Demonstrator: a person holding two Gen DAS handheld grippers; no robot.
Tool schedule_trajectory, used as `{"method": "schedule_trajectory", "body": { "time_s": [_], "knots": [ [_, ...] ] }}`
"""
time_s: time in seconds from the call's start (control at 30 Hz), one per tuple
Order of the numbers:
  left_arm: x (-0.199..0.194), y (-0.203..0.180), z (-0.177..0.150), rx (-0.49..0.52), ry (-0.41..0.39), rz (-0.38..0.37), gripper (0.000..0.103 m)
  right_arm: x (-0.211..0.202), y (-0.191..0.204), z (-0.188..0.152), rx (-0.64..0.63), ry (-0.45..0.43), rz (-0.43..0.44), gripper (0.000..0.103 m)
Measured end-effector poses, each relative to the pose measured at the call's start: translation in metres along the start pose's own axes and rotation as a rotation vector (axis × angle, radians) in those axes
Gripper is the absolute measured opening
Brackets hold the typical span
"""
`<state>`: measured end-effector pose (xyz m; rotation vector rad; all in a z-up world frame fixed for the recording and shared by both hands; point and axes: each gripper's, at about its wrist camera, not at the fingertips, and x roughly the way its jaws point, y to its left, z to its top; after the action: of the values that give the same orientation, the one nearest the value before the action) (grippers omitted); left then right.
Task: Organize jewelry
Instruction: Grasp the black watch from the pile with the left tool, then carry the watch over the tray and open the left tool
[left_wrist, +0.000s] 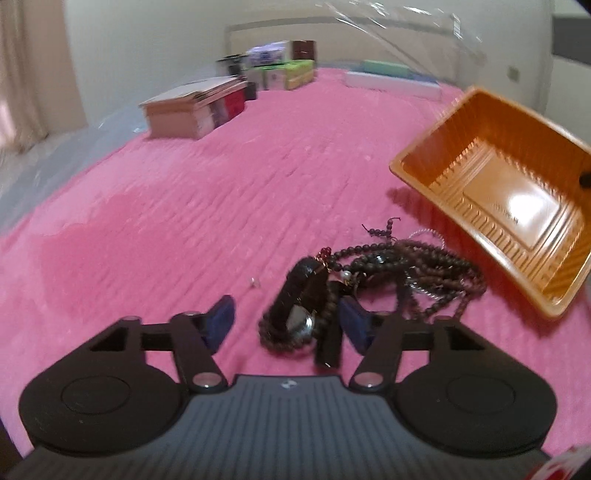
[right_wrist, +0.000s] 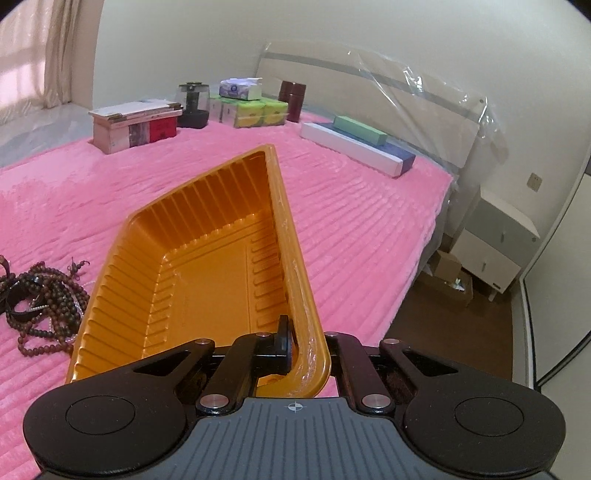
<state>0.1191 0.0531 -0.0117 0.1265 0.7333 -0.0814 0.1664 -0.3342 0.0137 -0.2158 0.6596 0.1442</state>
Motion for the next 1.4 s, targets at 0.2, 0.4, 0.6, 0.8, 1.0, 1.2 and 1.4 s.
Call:
{"method": "schedule_trajectory", "body": {
  "time_s": [0.2, 0.4, 0.6, 0.8, 1.0, 1.2, 1.4],
  "knots": [
    [0.03, -0.001, 0.007, 0.123, 0.058, -0.037, 0.019, -0.004, 0.005, 0.0, -0.031, 0.0, -0.022, 0.005],
    [0.028, 0.012, 0.019, 0.095, 0.06, -0.059, 0.01, -0.006, 0.011, 0.001, -0.051, -0.002, -0.035, 0.005],
    [0.004, 0.022, 0.049, 0.104, 0.002, -0.06, 0.01, -0.006, 0.014, 0.002, -0.064, -0.005, -0.04, 0.005],
    [-0.01, -0.017, 0.076, 0.156, -0.057, -0.151, 0.01, -0.006, 0.015, 0.002, -0.062, -0.004, -0.041, 0.005],
    [0.007, -0.092, 0.085, 0.171, -0.057, -0.325, 0.01, -0.006, 0.016, 0.0, -0.057, 0.0, -0.046, 0.005],
    [0.028, -0.145, 0.083, 0.168, -0.022, -0.421, 0.01, -0.007, 0.015, -0.002, -0.018, 0.015, -0.059, 0.005],
    [0.042, -0.162, 0.08, 0.161, 0.014, -0.471, 0.014, -0.008, 0.013, -0.003, -0.003, 0.018, -0.058, 0.005]
  ]
}}
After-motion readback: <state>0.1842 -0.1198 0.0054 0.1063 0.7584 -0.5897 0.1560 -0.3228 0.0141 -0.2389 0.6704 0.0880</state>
